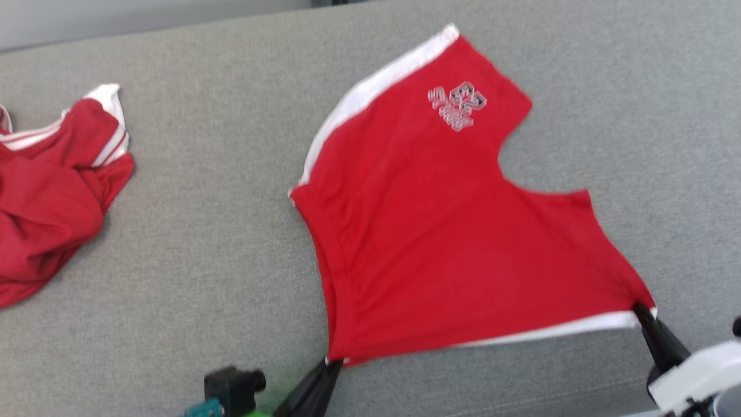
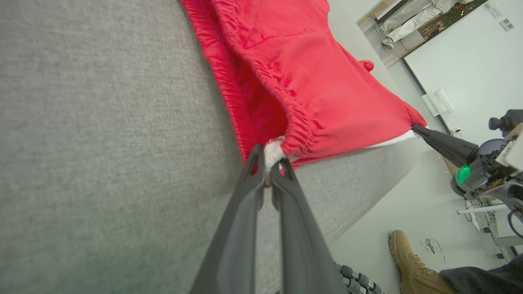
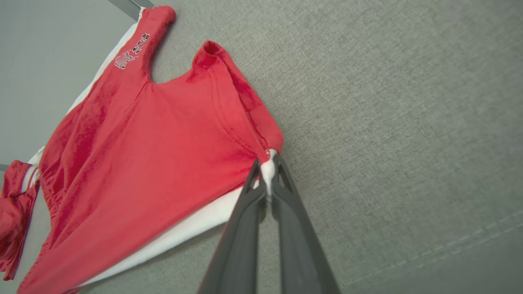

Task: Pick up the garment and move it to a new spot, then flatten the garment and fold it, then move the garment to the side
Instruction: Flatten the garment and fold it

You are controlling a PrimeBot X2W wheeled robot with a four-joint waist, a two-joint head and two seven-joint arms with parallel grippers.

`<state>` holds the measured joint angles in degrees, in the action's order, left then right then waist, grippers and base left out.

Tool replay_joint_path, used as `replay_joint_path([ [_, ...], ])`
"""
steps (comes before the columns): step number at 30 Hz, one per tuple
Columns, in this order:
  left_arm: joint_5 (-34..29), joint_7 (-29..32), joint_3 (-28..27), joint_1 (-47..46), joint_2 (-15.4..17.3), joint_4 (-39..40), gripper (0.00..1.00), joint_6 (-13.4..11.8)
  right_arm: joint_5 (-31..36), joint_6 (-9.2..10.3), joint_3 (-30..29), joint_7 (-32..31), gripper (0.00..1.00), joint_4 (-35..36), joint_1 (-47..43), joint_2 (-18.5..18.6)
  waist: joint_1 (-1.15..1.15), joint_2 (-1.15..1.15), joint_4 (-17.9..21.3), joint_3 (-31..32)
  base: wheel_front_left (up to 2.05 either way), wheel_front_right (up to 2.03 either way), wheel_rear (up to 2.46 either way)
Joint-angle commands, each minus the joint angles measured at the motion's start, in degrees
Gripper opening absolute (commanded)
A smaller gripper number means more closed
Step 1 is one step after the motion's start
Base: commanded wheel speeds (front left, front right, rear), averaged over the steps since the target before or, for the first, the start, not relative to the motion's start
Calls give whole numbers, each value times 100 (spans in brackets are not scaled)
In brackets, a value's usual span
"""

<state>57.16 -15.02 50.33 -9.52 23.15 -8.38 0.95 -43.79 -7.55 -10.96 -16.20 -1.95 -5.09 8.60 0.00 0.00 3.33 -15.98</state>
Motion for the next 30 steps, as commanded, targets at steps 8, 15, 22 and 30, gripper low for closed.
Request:
replay_joint_path([
  [8, 69, -21, -221, 1343, 155, 1315, 0, -510, 59, 12, -733, -603, 0, 1210, -1059, -342, 0, 0, 133, 1332, 0, 0, 0],
  [15, 113, 271, -403, 343, -157, 1585, 0, -385, 394, 10, -733, -909, 0, 1146, 336, -381, 0, 0, -235, 400, 0, 0, 0],
  [22, 229, 576, -688, -818, -600, 1256, 0, -309, 933, 8, -580, -1287, 0, 353, 2231, -67, 0, 0, -727, -474, 0, 0, 0],
  [30, -175, 642, -577, -1769, -996, 372, 0, -259, 1679, 7, -311, -1580, 0, -934, 3972, 227, 0, 0, -1310, -1067, 0, 0, 0],
])
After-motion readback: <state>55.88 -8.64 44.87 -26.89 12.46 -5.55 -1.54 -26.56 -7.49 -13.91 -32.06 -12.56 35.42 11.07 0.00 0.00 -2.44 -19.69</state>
